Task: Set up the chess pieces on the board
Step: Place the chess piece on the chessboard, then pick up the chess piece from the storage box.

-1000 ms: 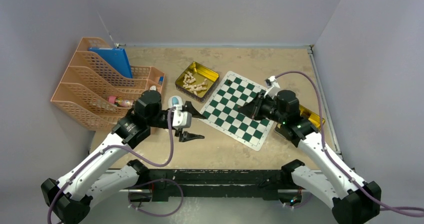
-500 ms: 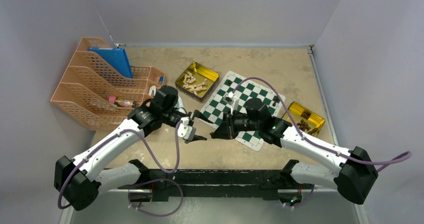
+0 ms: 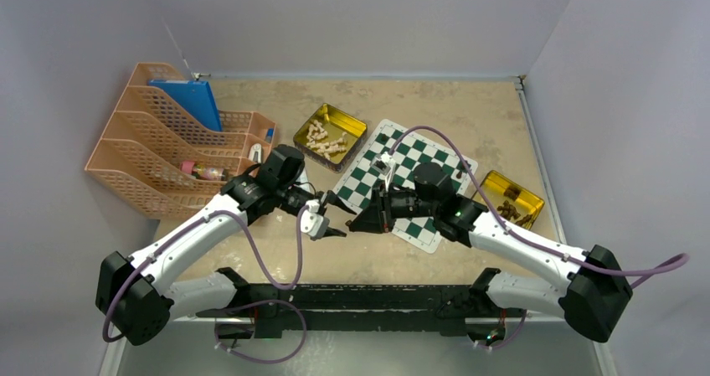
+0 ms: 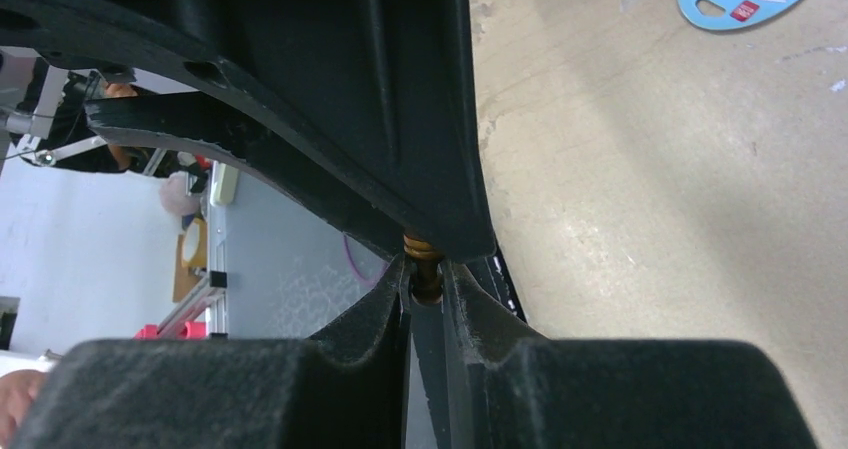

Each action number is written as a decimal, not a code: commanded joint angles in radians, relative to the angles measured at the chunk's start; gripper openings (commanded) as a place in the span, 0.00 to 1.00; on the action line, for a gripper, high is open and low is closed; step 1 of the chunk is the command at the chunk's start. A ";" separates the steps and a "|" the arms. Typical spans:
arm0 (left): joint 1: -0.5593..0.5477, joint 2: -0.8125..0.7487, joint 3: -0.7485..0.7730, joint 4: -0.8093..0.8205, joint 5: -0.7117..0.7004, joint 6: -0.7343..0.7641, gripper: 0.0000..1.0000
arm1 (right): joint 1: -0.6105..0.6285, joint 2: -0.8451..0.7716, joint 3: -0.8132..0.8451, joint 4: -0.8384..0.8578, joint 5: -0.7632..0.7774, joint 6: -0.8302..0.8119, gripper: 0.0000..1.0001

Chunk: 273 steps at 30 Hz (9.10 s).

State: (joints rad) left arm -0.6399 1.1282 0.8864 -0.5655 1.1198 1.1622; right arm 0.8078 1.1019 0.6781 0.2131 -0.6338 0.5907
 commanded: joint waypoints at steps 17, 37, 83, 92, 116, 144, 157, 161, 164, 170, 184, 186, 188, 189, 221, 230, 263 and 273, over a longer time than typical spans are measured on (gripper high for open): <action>-0.015 -0.020 0.057 -0.040 0.066 0.097 0.32 | 0.002 -0.030 -0.014 0.147 -0.058 0.071 0.16; -0.017 -0.026 0.056 -0.036 0.048 0.080 0.35 | 0.002 0.011 0.026 0.100 -0.007 0.122 0.16; -0.017 -0.071 -0.109 0.899 -0.373 -1.285 0.00 | 0.002 -0.332 -0.123 0.283 0.490 0.352 0.33; -0.017 -0.070 -0.137 0.938 -0.383 -1.312 0.00 | 0.002 -0.328 -0.145 0.315 0.556 0.405 0.28; -0.018 -0.074 -0.181 1.037 -0.406 -1.366 0.00 | 0.002 -0.252 -0.142 0.405 0.562 0.523 0.20; -0.017 -0.394 -0.185 0.386 -0.528 -1.040 0.73 | -0.152 0.083 0.398 -0.363 1.119 0.008 0.06; -0.017 -0.449 -0.215 0.263 -0.664 -0.996 0.87 | -0.269 0.640 0.722 -0.476 1.069 -0.145 0.09; -0.017 -0.466 -0.219 0.249 -0.691 -0.989 0.87 | -0.302 0.795 0.854 -0.517 1.054 -0.179 0.09; -0.017 -0.478 -0.221 0.245 -0.705 -0.983 0.87 | -0.329 0.883 0.926 -0.538 1.014 -0.195 0.09; -0.017 -0.488 -0.222 0.256 -0.697 -0.981 0.87 | -0.352 0.980 0.992 -0.547 0.948 -0.212 0.10; -0.017 -0.489 -0.224 0.255 -0.694 -0.990 0.87 | -0.362 1.039 1.031 -0.564 0.929 -0.202 0.11; -0.017 -0.494 -0.224 0.255 -0.697 -0.989 0.87 | -0.364 1.040 1.032 -0.567 0.924 -0.198 0.11; -0.017 -0.495 -0.225 0.256 -0.701 -0.987 0.87 | -0.364 1.045 1.037 -0.575 0.921 -0.197 0.12; -0.017 -0.496 -0.225 0.257 -0.702 -0.987 0.87 | -0.364 1.049 1.041 -0.580 0.921 -0.198 0.12; -0.017 -0.459 -0.214 0.241 -0.688 -1.003 0.88 | -0.367 1.076 1.115 -0.621 0.934 -0.183 0.35; -0.017 -0.455 -0.197 0.244 -0.759 -1.069 0.88 | -0.369 0.933 1.037 -0.641 0.949 -0.145 0.40; -0.015 -0.313 -0.170 0.194 -0.964 -1.330 0.88 | -0.385 0.157 0.308 -0.631 1.187 0.334 0.33; -0.016 -0.099 0.051 0.001 -0.740 -1.617 0.84 | -0.507 0.084 0.365 -0.919 1.294 0.565 0.33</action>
State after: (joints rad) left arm -0.6567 0.9894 0.8524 -0.5156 0.2653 -0.3225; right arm 0.3504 1.2163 1.0428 -0.5770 0.5705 1.0237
